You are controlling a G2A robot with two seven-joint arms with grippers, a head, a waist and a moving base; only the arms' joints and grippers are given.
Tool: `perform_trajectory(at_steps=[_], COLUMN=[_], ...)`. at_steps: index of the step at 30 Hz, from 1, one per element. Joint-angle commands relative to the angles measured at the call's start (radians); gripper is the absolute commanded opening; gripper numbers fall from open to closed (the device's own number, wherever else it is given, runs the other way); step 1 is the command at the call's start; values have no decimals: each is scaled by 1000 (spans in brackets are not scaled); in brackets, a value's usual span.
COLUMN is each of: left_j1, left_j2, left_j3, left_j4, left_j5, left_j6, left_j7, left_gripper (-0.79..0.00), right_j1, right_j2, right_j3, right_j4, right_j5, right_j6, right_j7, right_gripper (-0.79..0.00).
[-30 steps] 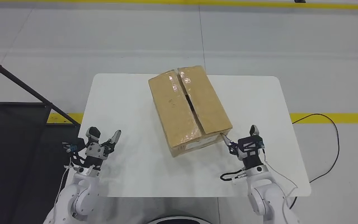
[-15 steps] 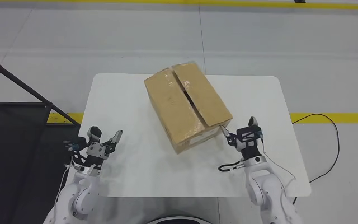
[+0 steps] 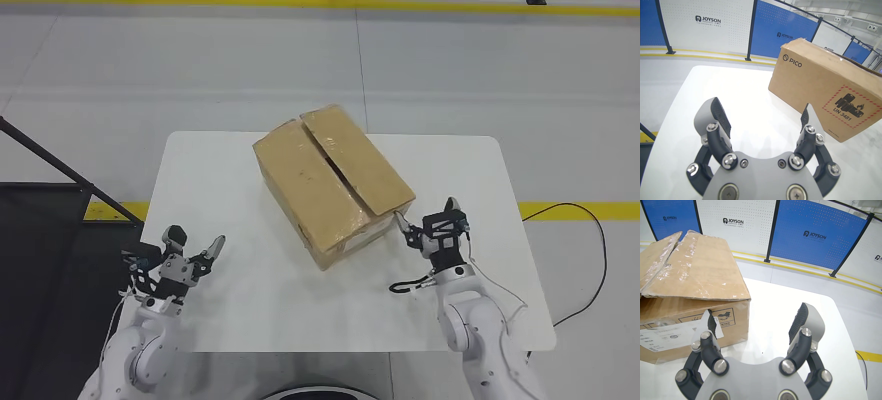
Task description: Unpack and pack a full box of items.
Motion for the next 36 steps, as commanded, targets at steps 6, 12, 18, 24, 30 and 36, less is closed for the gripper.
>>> perform_trajectory(at_steps=[6, 12, 18, 24, 30, 36], left_j1=[-31, -78, -152, -222, -262, -281], left_j2=[-3, -5, -12, -22, -33, -44], left_j3=[54, 128, 210, 291, 338, 373], left_j4=[-5, -15, 9, 50, 80, 94], left_j5=[55, 157, 208, 250, 228, 201], left_j6=[-23, -41, -53, -43, -20, 33], left_j7=[-27, -67, -121, -149, -160, -174], left_gripper=[0, 0, 0, 0, 0, 0], right_j1=[-45, -178, -261, -277, -285, -286], right_j2=[4, 17, 24, 27, 28, 29], right_j3=[55, 170, 247, 285, 302, 311], right_j4=[-30, -102, -102, -65, -58, -49], right_j5=[45, 91, 113, 136, 140, 143], right_j6=[-44, -104, -150, -185, -203, -220], right_j7=[-49, -138, -196, -214, -221, -230], right_gripper=[0, 0, 0, 0, 0, 0])
